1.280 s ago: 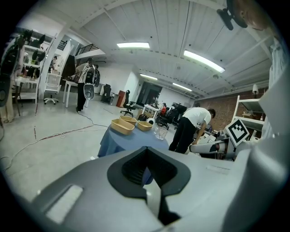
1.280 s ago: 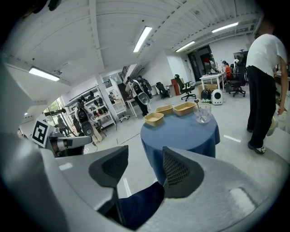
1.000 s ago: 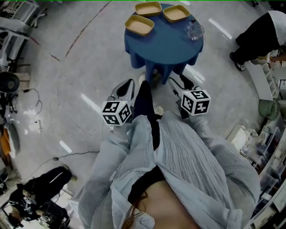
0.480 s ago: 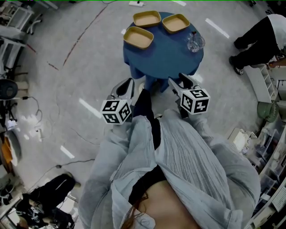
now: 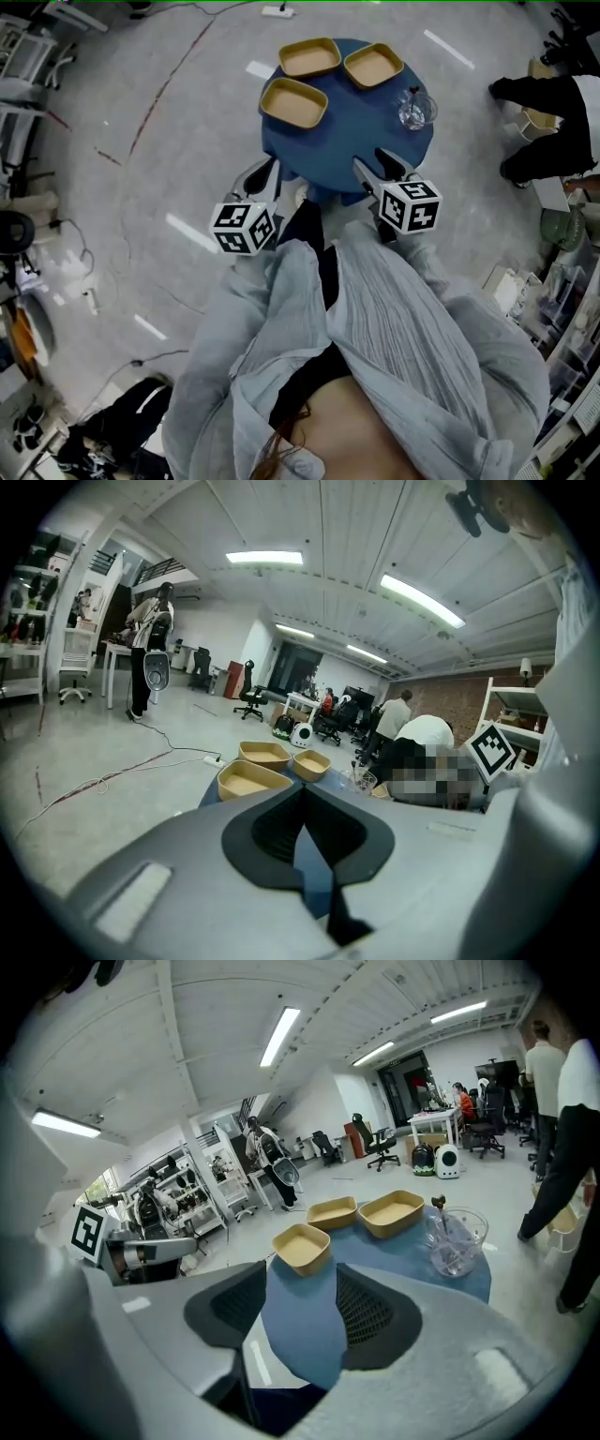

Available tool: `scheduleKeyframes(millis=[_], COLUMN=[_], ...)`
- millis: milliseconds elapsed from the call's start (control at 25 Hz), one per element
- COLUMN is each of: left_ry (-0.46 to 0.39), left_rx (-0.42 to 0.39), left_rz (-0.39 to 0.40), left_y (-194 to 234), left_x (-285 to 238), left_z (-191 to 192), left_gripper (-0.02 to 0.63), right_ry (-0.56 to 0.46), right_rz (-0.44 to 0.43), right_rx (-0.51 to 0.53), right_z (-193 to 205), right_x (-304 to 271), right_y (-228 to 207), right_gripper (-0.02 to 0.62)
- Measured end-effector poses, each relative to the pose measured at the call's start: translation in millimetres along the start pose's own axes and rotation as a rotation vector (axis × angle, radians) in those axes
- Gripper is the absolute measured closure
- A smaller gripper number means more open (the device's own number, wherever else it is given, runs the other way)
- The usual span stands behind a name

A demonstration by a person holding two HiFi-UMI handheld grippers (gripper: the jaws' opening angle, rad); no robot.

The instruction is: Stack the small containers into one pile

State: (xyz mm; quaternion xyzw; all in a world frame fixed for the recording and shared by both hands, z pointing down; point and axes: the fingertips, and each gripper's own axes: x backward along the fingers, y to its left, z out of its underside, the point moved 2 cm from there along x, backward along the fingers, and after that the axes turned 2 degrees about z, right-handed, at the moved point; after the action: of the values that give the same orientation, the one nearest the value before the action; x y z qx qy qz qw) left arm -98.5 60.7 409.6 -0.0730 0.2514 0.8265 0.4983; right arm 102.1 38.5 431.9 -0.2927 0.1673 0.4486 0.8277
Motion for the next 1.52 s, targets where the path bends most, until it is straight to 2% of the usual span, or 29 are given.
scheduleKeyframes(millis=[440, 760, 1000, 1200, 1520], left_ry=[0.031, 0.073, 0.109, 0.132, 0.143], left_rx=[0.001, 0.005, 0.008, 0.023, 0.038], left_rz=[0.029, 0.061, 0.091, 0.086, 0.054], left_y=[50.9, 88.6, 121.9, 158.1, 141.8], left_x=[-44.5, -73.7, -95.2, -103.9, -114.8], left_z=[-30.0, -37.7, -30.8, -20.7, 0.1], left_gripper=[0.591, 0.591, 0.591, 0.591, 0.591], right_ry=[0.028, 0.055, 0.095, 0.146, 0.176], right_rz=[0.008, 0.010, 0.033, 0.063, 0.113], right_rx=[-0.048, -0.159, -0.308, -0.358, -0.437], right_z=[-28.5, -41.2, -31.3, -17.5, 6.5], right_x=[-57.9, -100.4, -137.4, -171.9, -172.2], right_y=[-6.7, -6.3, -7.9, 4.2, -22.3], right_gripper=[0.360, 0.359, 0.359, 0.359, 0.359])
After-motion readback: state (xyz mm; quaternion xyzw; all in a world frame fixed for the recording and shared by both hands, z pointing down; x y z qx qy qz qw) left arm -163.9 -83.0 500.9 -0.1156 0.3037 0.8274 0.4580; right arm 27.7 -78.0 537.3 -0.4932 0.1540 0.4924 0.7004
